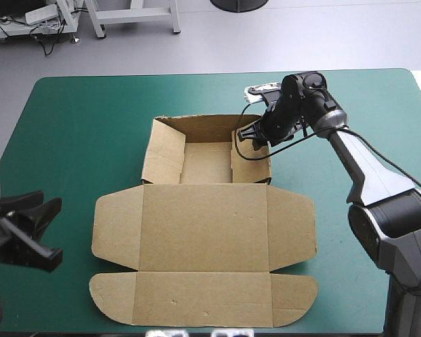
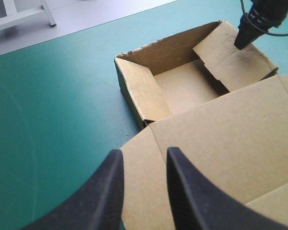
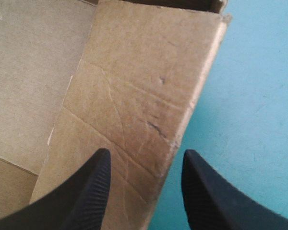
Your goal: Fold the box
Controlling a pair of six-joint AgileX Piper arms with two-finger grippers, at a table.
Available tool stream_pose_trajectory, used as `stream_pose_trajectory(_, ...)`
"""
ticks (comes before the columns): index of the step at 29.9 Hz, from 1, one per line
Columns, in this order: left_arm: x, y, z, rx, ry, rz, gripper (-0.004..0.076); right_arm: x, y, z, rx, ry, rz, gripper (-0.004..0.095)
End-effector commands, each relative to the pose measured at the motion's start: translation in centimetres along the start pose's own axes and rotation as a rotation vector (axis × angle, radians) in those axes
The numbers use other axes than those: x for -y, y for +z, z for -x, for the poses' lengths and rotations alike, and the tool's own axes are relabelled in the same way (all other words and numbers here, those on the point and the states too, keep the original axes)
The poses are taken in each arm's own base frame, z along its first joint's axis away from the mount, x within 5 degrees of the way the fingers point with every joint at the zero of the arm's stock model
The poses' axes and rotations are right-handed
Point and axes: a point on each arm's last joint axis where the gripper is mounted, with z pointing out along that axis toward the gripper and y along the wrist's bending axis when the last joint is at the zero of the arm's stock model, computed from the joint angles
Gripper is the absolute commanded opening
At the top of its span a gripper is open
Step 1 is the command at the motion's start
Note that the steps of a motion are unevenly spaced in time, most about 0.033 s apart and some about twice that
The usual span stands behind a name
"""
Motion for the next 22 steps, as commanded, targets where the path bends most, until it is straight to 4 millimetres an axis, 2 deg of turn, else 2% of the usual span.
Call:
stream_pose_trajectory(1,0.6,-1.7,-1.9,0.084,0.014,0.004,0.0218,-0.5,-1.6,0.3,0.044,0.002,0.043,0.0408)
stream_pose_trajectory(5,1.1,-2.8,-4.7,0.106,0.018,0.009,0.0218,-0.4,0.4,0.6,0.023,0.025,0.063,0.0285)
stream_pose_trajectory(9,1.4,-2.8,-6.9,0.102,0.018,0.008,0.0218,-0.2,1.6,0.8,0.018,0.024,0.048,-0.0016)
stream_pose_trajectory(16,1.6,-2.1,-8.7,0.075,0.013,0.002,0.0218,0.7,1.3,1.1,0.044,0.015,-0.046,-0.0009)
stream_pose_trajectory(19,1.6,-2.2,-8.6,0.080,0.013,0.003,0.0216,2.3,1.1,0.9,0.016,0.033,-0.165,-0.0016)
stream_pose_trajectory(22,1.7,-2.2,-8.6,0.083,0.008,-0.011,0.0216,4.8,0.6,0.7,-0.005,0.064,-0.271,-0.0017)
